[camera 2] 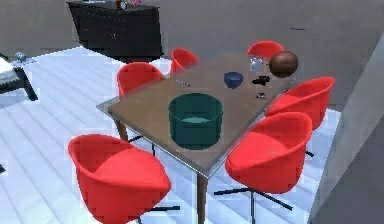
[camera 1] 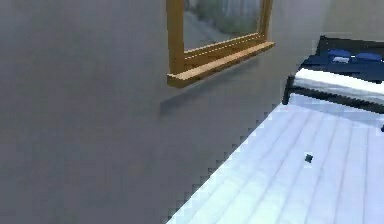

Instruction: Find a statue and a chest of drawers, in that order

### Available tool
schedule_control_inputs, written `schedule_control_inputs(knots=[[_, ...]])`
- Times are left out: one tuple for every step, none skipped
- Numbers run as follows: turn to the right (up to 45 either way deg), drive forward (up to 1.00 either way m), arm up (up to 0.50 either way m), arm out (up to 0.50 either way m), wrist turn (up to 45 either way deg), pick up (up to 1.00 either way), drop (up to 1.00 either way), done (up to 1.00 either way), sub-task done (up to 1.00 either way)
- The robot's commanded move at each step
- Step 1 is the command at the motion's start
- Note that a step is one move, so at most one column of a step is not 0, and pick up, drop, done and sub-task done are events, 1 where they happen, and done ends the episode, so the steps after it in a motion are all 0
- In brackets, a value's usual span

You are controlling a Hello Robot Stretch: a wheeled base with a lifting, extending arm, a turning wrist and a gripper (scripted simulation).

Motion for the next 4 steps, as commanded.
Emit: schedule_control_inputs(knots=[[0.0,0.55,0.00,0.00,0.0,0.00,0.00,0.00,0.00],[39.0,0.00,0.00,0.00,0.0,0.00,0.00,0.00,0.00],[0.0,0.60,0.00,0.00,0.0,0.00,0.00,0.00,0.00],[36.0,0.00,0.00,0.00,0.0,0.00,0.00,0.00,0.00]])
